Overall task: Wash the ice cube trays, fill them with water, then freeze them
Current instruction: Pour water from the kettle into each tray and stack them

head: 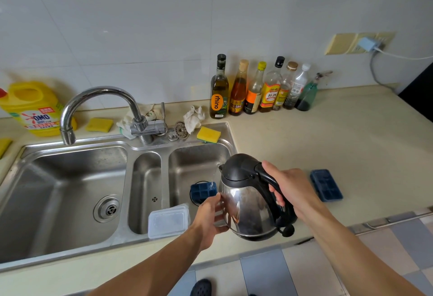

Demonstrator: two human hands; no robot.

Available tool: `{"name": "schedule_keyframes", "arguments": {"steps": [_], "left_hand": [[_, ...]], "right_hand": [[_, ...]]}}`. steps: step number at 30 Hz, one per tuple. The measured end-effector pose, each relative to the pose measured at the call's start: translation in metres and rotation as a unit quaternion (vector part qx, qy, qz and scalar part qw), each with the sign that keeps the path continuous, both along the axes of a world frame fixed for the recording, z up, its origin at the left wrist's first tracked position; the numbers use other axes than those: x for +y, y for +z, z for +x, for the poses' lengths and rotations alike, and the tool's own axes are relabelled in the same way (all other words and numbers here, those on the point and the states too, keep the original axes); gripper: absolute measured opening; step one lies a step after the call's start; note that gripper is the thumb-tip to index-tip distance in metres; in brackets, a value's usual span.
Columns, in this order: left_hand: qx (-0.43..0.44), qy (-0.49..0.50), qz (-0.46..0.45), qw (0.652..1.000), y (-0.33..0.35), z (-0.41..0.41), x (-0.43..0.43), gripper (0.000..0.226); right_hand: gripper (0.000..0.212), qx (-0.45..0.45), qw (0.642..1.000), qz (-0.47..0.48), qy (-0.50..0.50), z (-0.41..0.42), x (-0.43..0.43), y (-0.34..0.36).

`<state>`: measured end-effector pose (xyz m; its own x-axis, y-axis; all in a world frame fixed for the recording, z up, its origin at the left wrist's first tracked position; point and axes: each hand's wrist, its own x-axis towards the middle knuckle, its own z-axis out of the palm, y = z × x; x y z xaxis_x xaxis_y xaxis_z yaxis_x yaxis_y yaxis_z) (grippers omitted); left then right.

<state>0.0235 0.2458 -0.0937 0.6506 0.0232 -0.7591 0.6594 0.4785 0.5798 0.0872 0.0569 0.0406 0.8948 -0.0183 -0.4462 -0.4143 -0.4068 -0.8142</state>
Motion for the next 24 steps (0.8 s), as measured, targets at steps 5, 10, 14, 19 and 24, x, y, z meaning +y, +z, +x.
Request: {"name": "schedule_keyframes", "arguments": {"steps": [5,10,14,19,24], "left_hand": [[-0.003,0.0,-0.002,1.0,-0.0015,-0.001,0.0,0.032],[-0.007,-0.005,0.003,1.0,-0.0027,-0.0001,0.0005,0.03],[-0.008,-0.006,0.006,1.0,-0.0035,0.0004,0.001,0.031],[-0.002,-0.001,0.007,1.0,-0.0013,0.0006,0.002,0.03],[-0.015,-0.007,0.011,1.0,-0.0015,0.0023,0.0051,0.03]], "right_hand": [[0.061,-0.002,1.0,0.0,0.003,-0.0007,0.001,0.0006],[0.06,0.002,1.0,0.008,0.0,-0.0005,0.0015,0.0004],[0.062,0.0,1.0,0.007,0.001,-0.0002,0.0016,-0.0006],[0.063,0.001,1.0,0.003,0.002,0.0018,0.0014,-0.0027],[0.064,-0.005,1.0,0.001,0.003,0.0035,0.0016,-0.0075]]}}
